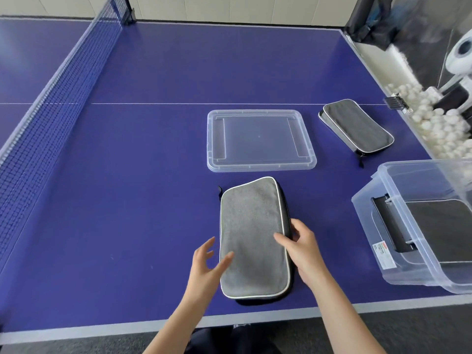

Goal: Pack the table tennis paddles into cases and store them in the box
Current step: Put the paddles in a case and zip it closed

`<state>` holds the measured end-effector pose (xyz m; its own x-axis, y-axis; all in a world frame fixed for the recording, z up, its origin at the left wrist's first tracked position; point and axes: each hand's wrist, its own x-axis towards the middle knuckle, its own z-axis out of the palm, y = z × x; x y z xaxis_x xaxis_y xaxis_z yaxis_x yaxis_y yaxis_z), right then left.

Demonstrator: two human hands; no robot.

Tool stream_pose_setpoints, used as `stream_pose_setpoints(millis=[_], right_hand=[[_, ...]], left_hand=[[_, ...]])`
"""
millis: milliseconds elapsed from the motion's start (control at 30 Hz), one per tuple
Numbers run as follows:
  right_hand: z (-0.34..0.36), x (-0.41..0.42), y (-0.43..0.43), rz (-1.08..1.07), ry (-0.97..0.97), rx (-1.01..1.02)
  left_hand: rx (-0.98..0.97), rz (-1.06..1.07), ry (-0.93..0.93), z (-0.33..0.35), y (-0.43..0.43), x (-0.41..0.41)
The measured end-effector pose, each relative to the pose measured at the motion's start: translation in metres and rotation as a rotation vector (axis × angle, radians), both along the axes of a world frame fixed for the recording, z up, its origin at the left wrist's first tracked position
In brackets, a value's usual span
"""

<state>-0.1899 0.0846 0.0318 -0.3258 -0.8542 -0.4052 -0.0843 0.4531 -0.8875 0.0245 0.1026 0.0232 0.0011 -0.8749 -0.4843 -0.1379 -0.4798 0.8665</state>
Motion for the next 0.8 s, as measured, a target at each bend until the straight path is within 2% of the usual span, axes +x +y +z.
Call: stream_pose_setpoints(millis=[133,367,800], right_hand=[[-0.024,-0.021,0.003,-0.029,0.025,0.096],[-0.051,-0.032,0.009,0.021,0.155,0.194],[-0.063,-0.044,0.0,0.1,0.286,0.286]], left_hand=[[0.123,0.055,-0.074,-0.02,-0.023,-0.005],[0.283,0.081,-0.066,-0.041,-0.051,-0.029],[0.373,0.108,-0.159,-0.055,-0.057,-0.053]])
